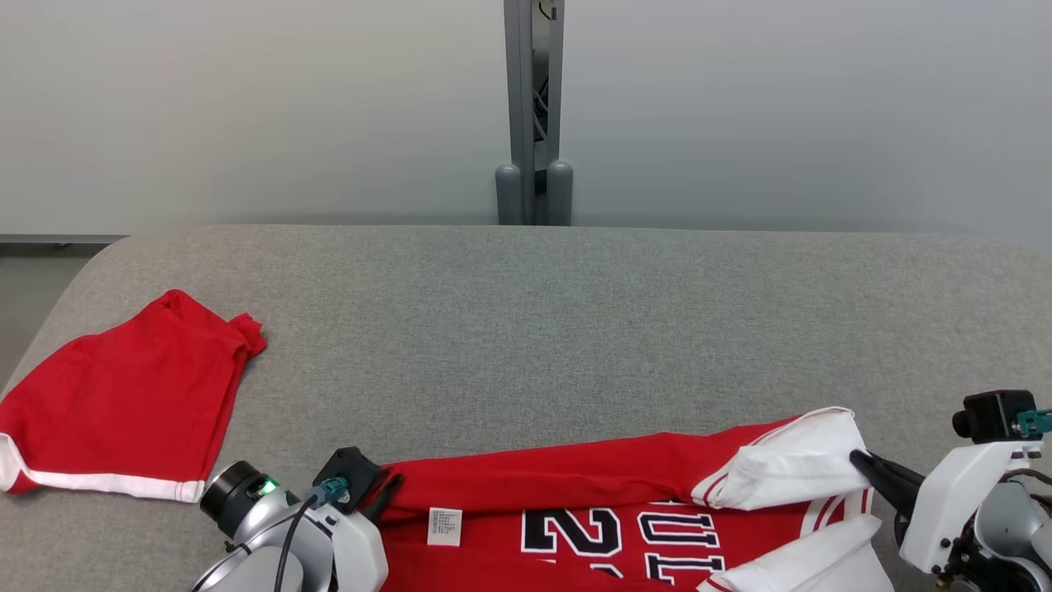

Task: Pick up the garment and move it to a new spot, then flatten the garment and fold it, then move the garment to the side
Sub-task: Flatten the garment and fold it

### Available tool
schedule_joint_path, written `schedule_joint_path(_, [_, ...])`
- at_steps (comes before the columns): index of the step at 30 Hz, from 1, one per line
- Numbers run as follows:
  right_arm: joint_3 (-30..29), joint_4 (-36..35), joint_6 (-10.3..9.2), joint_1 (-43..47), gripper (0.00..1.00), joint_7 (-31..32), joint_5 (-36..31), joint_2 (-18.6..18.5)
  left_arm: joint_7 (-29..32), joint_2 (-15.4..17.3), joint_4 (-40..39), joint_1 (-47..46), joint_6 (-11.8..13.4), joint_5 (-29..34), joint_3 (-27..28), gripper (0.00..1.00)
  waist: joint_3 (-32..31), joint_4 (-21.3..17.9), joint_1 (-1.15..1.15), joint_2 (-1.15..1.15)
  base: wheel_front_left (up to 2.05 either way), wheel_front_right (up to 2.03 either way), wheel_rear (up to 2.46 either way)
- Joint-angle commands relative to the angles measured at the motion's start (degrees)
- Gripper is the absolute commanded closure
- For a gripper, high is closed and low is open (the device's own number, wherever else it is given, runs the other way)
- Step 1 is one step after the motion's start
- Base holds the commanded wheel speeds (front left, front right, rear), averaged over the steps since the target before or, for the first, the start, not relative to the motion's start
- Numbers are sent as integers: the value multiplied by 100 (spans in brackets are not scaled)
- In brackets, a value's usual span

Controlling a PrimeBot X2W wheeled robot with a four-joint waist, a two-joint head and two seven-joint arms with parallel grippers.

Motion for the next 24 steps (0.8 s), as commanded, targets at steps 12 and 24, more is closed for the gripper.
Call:
schedule_joint_path(12, [-526, -944, -1, 664, 100, 1529, 448, -315, 544, 628, -1197, 374, 4, 24, -204, 100, -62, 5, 0, 0, 0, 0, 0])
schedule_joint_path(24, [-1362, -1603, -2, 1256, 100, 2853, 325, -153, 1011, 1064, -2198, 616, 159, 8, -286, 100, -77, 32, 0, 0, 0, 0, 0])
